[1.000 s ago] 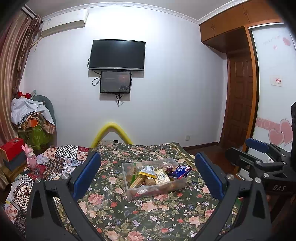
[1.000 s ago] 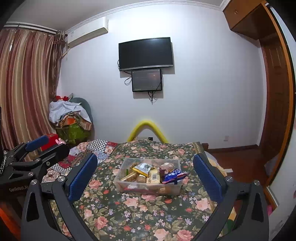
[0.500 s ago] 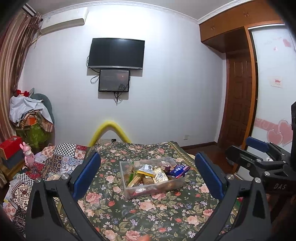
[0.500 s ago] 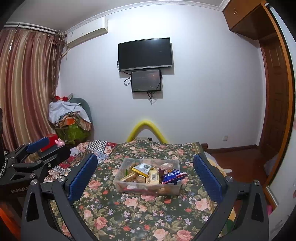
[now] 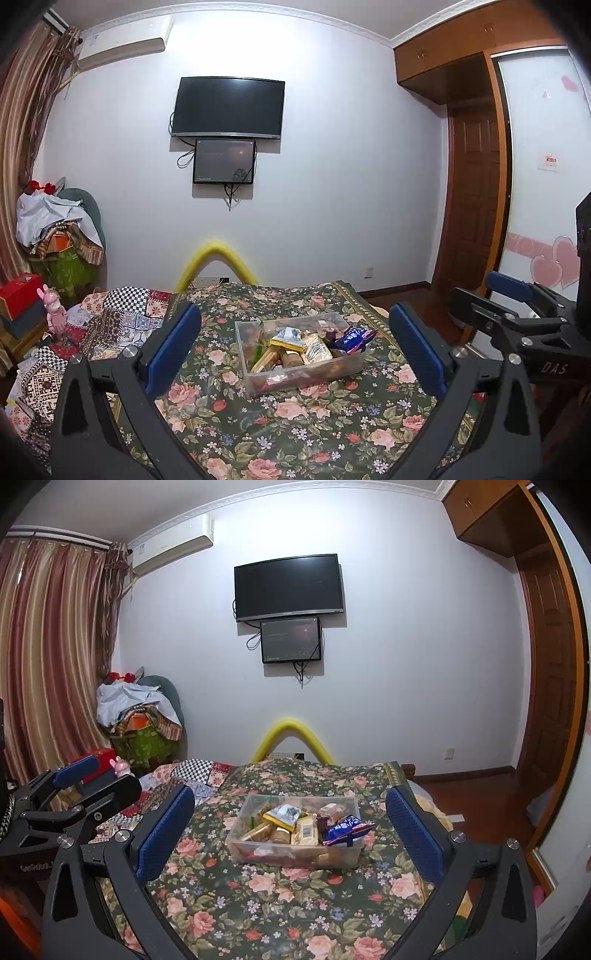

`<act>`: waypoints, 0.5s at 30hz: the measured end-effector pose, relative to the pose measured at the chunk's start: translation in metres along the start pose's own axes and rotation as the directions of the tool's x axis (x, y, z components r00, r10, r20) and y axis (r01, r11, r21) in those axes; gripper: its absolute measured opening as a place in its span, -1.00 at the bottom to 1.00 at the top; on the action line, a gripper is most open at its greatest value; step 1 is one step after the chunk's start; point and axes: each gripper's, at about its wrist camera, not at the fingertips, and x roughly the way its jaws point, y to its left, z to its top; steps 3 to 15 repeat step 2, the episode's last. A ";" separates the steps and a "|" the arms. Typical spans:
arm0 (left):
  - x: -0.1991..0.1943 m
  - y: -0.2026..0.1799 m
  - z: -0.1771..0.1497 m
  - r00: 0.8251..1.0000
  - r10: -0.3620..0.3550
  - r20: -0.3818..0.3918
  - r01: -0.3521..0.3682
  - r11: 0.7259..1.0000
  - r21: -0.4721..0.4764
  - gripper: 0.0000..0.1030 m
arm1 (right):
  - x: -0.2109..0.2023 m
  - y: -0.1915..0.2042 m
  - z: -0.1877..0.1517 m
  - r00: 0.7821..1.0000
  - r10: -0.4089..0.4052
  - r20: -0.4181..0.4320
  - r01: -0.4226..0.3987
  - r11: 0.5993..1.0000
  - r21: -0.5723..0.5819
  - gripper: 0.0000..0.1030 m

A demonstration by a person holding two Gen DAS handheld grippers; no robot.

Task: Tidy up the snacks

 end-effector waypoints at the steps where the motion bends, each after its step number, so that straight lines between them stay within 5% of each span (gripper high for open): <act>1: 0.000 0.000 0.000 1.000 0.000 0.000 0.000 1.000 0.001 1.00 | 0.001 -0.001 0.000 1.000 0.004 -0.003 -0.004 1.000 0.005 1.00; 15: 0.001 0.000 0.000 1.000 -0.001 -0.002 0.001 1.000 0.003 1.00 | 0.001 -0.001 0.000 1.000 0.004 -0.004 -0.004 1.000 0.008 1.00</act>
